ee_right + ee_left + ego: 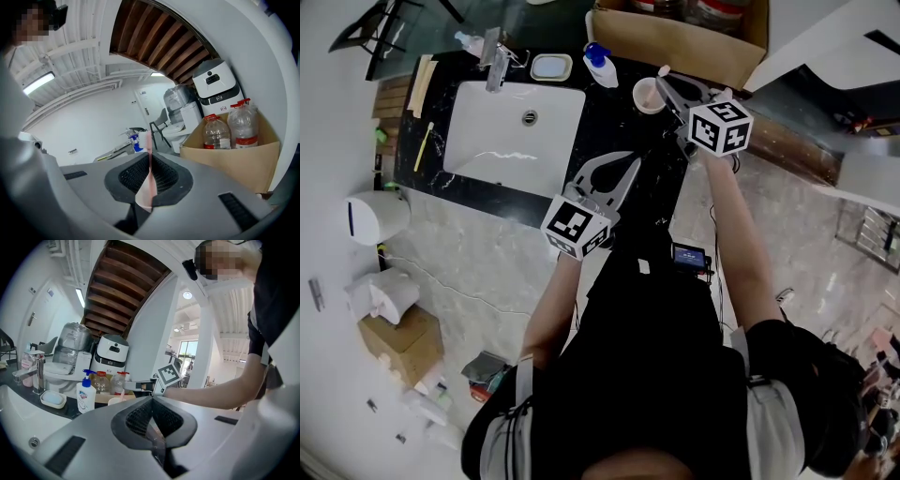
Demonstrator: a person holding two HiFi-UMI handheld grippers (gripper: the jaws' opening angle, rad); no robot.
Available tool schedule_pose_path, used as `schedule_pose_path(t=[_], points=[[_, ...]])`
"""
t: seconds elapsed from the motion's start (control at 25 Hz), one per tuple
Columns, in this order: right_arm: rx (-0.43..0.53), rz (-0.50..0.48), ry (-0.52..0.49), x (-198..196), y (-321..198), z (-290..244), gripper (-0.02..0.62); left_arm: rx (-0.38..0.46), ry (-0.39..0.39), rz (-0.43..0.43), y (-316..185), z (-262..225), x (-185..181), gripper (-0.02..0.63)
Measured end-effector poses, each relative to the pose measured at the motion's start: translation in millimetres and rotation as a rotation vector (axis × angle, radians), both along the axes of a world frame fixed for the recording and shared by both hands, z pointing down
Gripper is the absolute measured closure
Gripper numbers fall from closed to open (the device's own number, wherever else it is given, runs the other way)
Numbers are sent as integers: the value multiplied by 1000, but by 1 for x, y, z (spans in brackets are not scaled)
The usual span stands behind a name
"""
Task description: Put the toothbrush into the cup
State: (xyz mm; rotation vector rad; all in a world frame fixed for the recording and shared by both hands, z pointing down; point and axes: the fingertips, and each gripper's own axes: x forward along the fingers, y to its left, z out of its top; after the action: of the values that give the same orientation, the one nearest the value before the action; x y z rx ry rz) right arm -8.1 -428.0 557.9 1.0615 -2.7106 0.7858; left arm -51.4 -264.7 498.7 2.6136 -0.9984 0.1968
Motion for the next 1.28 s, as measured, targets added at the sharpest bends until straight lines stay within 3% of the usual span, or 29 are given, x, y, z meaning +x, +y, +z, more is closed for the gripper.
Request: schedule_pose_path(t=[0.52, 0.8, 1.28], points=[[-154, 85, -178, 19, -27, 21, 568, 5, 2, -9, 0, -1, 4, 600], [-183, 129, -204, 26, -33, 20, 568, -1, 8, -11, 1, 2, 5, 600], [-169, 110, -178, 21, -32, 21, 566, -2, 5, -19, 2, 1, 6, 598]])
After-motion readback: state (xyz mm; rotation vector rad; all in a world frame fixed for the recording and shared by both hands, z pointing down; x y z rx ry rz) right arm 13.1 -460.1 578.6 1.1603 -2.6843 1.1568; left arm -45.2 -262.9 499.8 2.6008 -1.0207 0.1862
